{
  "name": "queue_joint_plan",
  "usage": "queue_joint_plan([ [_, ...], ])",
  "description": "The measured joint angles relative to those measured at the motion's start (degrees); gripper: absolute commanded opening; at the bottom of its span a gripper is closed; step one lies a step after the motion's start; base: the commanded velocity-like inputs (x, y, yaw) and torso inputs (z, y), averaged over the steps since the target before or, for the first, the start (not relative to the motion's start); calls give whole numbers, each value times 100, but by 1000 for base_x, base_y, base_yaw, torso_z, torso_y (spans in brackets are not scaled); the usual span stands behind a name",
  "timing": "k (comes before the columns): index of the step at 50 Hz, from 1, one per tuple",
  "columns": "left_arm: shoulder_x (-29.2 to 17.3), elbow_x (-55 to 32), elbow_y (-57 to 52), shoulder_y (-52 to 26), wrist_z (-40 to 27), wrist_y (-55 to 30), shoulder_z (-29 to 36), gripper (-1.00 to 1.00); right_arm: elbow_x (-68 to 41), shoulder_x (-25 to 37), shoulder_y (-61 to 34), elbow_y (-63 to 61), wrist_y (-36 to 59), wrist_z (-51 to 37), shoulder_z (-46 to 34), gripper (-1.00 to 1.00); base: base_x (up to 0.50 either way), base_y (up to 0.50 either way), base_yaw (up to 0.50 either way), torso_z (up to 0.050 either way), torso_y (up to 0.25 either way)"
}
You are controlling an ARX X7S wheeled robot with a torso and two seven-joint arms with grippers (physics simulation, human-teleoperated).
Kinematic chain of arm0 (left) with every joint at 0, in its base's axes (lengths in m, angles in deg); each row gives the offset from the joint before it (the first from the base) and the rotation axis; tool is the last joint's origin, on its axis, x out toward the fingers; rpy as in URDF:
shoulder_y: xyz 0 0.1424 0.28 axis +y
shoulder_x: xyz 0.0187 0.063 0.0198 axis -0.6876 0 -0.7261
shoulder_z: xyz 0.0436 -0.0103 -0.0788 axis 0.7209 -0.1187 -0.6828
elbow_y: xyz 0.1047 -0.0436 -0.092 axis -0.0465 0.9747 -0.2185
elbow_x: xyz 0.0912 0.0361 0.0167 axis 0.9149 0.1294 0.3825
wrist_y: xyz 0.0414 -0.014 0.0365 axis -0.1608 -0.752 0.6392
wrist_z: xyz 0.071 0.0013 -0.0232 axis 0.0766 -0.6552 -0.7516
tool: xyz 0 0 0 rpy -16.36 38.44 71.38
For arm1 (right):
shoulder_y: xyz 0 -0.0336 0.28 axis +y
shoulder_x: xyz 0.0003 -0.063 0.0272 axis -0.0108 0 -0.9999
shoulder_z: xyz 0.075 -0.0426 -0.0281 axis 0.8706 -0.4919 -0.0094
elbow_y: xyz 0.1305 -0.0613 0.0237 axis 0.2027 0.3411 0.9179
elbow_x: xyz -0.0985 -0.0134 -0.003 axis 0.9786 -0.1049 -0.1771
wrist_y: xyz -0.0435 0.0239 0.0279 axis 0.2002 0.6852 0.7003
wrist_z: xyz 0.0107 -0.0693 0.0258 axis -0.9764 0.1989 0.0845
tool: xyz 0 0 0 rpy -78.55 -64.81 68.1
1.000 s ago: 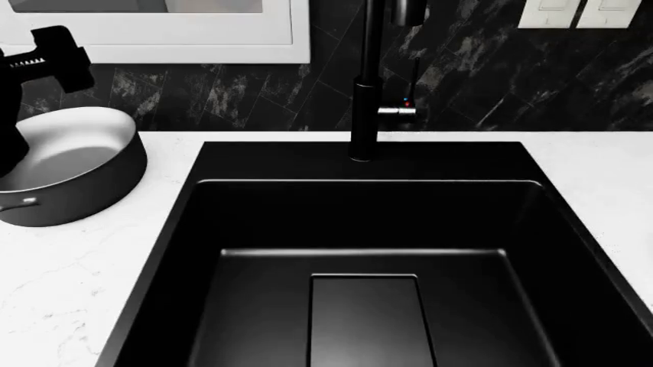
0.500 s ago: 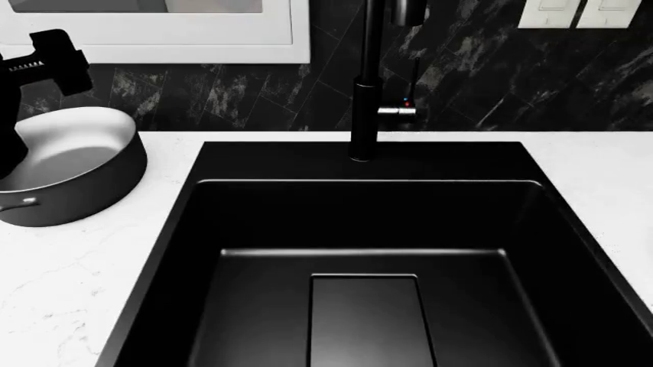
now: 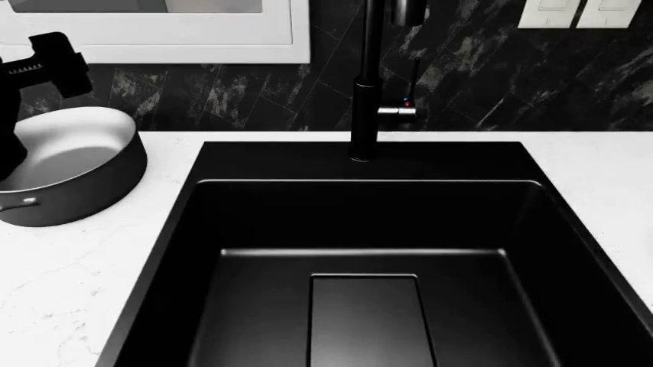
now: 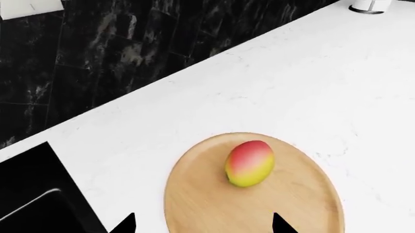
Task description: Pick the mango from the counter and place it in the sink. Then turn on the sink faucet.
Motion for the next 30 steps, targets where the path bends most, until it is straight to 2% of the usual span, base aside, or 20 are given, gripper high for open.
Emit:
queue_joint_plan([
  [5,-12,-13,-7,19,-4,7,-15,100,124,-369,733,54,422,57,1089,100,0,0,0,0,0],
  [12,-19,-19,-3,33,0,17,-23,100,292,-698,1307,105,742,220,1877,100,0,0,0,0,0],
  [30,-43,42,63,137,79,136,-7,100,977,-1199,1732,201,829,590,2453,100,0,0,0,0,0],
])
